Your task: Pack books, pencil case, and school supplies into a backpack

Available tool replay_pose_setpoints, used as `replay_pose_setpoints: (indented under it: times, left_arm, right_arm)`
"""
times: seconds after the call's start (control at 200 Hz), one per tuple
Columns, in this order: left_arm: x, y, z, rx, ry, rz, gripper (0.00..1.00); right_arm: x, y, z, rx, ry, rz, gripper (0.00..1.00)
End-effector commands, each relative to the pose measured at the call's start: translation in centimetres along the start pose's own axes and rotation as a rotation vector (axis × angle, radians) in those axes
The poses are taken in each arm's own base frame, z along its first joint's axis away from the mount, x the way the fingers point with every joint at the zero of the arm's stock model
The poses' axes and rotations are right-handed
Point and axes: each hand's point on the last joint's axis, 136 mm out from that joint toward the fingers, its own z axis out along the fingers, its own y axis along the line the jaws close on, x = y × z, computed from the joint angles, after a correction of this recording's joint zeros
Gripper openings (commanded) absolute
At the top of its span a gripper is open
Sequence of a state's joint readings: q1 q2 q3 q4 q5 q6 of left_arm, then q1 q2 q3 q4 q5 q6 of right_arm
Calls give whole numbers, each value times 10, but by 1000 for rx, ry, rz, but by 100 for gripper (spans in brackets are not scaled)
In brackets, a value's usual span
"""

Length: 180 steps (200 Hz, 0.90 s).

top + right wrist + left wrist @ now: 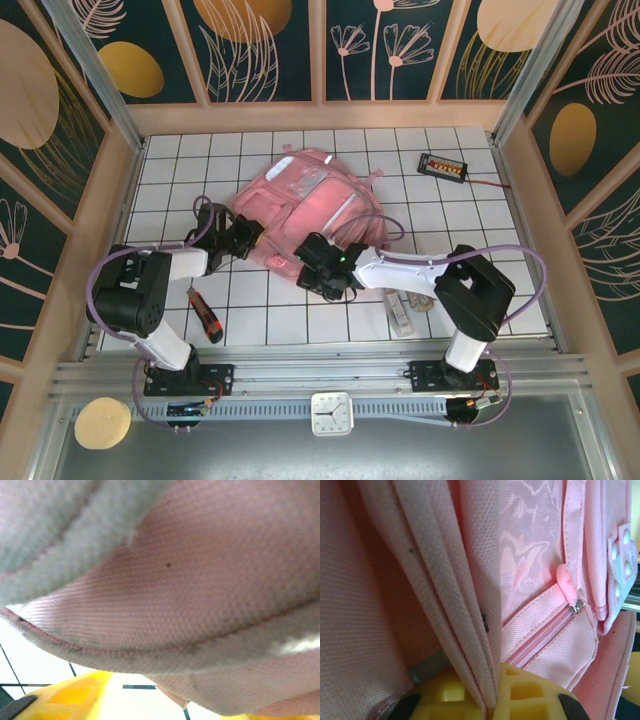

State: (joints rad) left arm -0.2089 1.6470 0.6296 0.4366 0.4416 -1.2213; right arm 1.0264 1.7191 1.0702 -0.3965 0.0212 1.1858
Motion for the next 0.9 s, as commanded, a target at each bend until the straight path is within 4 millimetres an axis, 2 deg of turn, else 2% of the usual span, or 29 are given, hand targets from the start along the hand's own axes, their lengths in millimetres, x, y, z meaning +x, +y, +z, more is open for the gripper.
replay_pose_setpoints:
  times: [0.0, 0.105, 0.205, 0.275, 0.375, 0.625, 0.786, 0.896]
  left_arm:
    - [-2, -24, -7, 61, -5, 27, 0]
    - [4, -41, -21, 76, -14, 54, 0]
    - [14, -47, -32, 93, -15, 37, 0]
    - [23, -51, -38, 116, -12, 13, 0]
    - [31, -58, -45, 123, -15, 6, 0]
    - [36, -80, -65, 146, -23, 8, 0]
    - [39, -89, -74, 163, -38, -24, 0]
    - [37, -94, -81, 179, -72, -49, 0]
  right_arm:
    - [-12, 15, -22, -24, -47, -17, 59]
    - [-18, 49, -34, -85, -58, -9, 69]
    - [-24, 75, -36, -126, -59, 16, 67]
    - [-28, 83, -34, -122, -71, 40, 65]
    - [-27, 84, -27, -106, -81, 61, 62]
    - [-31, 85, -22, -74, -152, 76, 51]
    - [-37, 84, -30, -53, -196, 100, 48]
    - [-34, 87, -43, -41, -201, 116, 49]
